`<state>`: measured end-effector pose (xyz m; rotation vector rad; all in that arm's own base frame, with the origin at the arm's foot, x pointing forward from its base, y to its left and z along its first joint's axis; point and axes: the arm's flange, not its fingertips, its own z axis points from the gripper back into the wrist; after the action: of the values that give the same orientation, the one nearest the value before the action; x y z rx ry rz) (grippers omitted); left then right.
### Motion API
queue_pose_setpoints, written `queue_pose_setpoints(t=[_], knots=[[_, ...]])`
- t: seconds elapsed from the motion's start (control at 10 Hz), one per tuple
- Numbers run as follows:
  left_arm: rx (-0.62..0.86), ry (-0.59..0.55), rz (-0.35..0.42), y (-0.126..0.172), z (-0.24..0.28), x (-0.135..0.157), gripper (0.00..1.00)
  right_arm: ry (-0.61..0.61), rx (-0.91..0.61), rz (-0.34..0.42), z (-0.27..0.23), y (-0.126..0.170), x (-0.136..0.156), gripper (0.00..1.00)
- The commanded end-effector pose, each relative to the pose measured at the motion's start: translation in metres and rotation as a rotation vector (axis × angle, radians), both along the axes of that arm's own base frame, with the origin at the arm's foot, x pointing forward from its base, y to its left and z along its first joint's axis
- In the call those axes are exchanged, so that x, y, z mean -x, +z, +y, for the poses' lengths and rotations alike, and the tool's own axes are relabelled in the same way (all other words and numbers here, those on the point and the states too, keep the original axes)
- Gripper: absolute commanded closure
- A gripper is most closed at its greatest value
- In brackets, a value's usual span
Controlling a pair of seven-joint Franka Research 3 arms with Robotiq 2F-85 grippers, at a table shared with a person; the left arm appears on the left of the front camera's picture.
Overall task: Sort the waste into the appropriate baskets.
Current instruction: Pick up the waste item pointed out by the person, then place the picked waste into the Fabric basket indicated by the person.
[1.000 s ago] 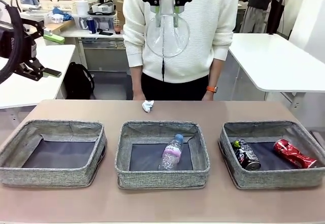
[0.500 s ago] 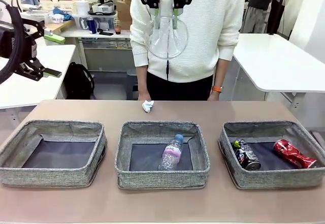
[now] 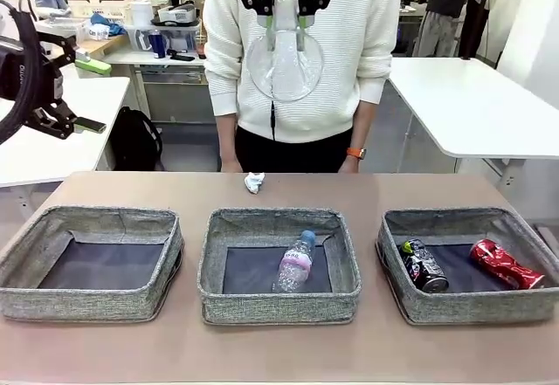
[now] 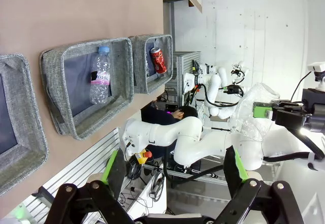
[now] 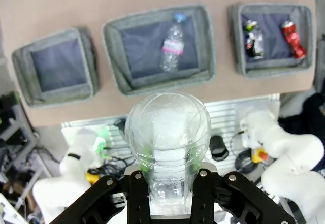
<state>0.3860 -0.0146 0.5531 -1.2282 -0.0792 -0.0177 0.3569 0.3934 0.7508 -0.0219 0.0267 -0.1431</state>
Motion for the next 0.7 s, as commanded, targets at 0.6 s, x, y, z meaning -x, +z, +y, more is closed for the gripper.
queue_pose_setpoints(t=[0.6], knots=[[0.002, -0.003, -0.002, 0.0029, 0.0006, 0.0019, 0.00, -0.003, -0.002, -0.003, 0.0001, 0.0006, 0.0006, 0.69]])
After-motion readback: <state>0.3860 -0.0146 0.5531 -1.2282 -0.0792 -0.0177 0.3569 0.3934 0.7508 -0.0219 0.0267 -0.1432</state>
